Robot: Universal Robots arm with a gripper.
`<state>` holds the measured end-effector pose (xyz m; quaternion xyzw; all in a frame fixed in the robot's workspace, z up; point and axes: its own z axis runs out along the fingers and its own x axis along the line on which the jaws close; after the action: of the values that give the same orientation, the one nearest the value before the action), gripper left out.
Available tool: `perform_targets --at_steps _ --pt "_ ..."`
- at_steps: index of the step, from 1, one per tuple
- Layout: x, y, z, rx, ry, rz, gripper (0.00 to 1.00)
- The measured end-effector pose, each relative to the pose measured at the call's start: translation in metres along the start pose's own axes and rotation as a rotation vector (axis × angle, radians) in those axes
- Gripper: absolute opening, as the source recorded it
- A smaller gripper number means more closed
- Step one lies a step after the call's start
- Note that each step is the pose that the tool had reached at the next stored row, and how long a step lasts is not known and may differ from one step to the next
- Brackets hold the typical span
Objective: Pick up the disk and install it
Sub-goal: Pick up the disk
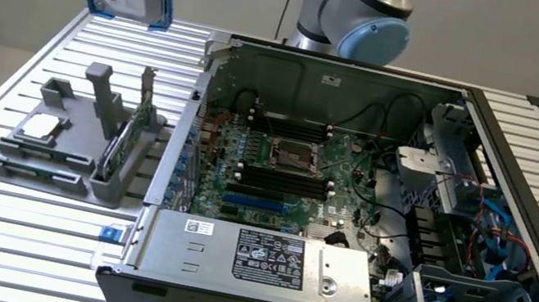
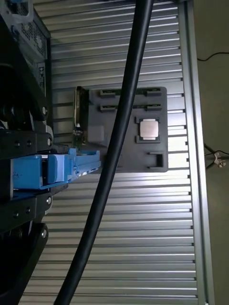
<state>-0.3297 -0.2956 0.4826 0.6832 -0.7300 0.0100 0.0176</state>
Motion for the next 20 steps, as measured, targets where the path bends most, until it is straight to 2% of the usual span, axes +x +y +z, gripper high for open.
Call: perform_targets --at_steps 8,20 --pt "0.004 -0.0364 -0.0134 -0.0002 0.0001 0.0 0.33" --pt "0.013 -0.0916 -0.0225 -0.0017 0.0002 0.0 0.33"
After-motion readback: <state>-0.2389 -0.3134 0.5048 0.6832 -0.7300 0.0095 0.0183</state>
